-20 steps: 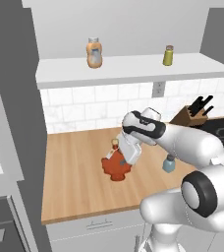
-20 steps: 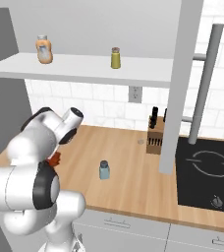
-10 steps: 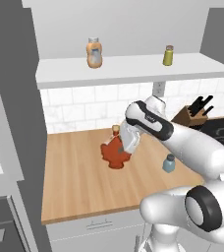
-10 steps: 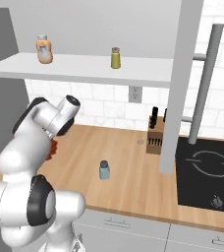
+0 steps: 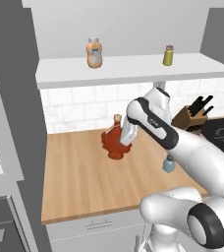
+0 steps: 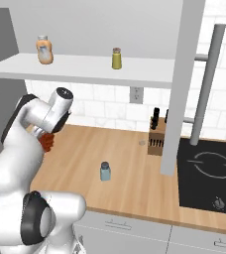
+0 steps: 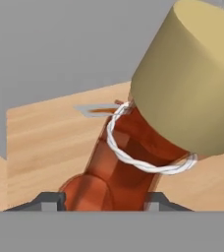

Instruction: Put the shaker and condiment bottle from the counter next to their counterparts in the cabinet.

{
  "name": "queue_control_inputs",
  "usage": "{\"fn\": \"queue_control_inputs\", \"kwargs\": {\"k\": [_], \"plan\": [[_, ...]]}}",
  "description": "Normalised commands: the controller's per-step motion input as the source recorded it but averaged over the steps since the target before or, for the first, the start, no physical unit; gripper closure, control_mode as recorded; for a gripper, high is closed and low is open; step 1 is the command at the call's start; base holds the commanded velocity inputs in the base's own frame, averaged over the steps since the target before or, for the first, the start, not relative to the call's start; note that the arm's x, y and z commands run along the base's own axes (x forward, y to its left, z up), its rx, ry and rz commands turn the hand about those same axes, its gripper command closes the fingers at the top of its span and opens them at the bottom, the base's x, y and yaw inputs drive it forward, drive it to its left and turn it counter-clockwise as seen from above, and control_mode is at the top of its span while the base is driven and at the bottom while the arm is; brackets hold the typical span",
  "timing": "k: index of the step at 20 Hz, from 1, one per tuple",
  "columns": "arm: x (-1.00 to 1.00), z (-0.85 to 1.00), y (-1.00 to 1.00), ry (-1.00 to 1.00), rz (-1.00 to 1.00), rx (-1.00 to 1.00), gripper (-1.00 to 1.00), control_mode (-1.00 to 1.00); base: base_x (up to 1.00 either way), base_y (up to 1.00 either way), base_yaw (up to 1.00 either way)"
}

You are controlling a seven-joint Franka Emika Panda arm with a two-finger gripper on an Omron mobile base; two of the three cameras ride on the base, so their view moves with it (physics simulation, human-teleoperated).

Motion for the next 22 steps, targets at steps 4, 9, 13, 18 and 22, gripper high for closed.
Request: {"fn": "queue_control_inputs", "kwargs": {"k": [4,9,13,18,22], "plan": [[-0.3,0.33,0.0,-0.24,-0.12,-0.13,1.0,-1.0,0.0,0.0,0.0],[-0.38,0.32,0.0,-0.32,-0.07,-0.16,1.0,-1.0,0.0,0.0,0.0],[-0.12,0.53,0.0,-0.21,-0.1,-0.01,1.0,-1.0,0.0,0.0,0.0],[0.0,0.6,-0.03,-0.07,-0.13,0.02,1.0,-1.0,0.0,0.0,0.0],[0.0,0.54,-0.05,0.0,-0.15,0.04,1.0,-1.0,0.0,0.0,0.0]]}}
